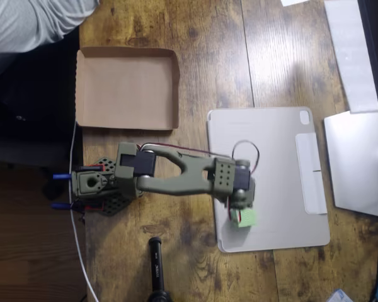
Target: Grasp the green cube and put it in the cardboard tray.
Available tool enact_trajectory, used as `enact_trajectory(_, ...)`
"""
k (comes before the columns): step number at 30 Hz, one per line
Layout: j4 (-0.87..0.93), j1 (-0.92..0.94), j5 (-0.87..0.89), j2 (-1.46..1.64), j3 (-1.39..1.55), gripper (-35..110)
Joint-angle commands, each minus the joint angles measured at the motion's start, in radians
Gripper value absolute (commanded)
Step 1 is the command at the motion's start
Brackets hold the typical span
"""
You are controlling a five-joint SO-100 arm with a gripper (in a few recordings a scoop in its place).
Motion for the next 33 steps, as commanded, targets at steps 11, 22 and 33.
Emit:
enact_trajectory(11, -0.179, 0.051, -0.041, 0.031, 0.025, 6)
enact_trajectory(22, -0.087, 0.051, -0.107, -0.017, -0.034, 8)
enact_trajectory(33, 0.391, -0.008, -0.287, -0.275, -0.387, 12)
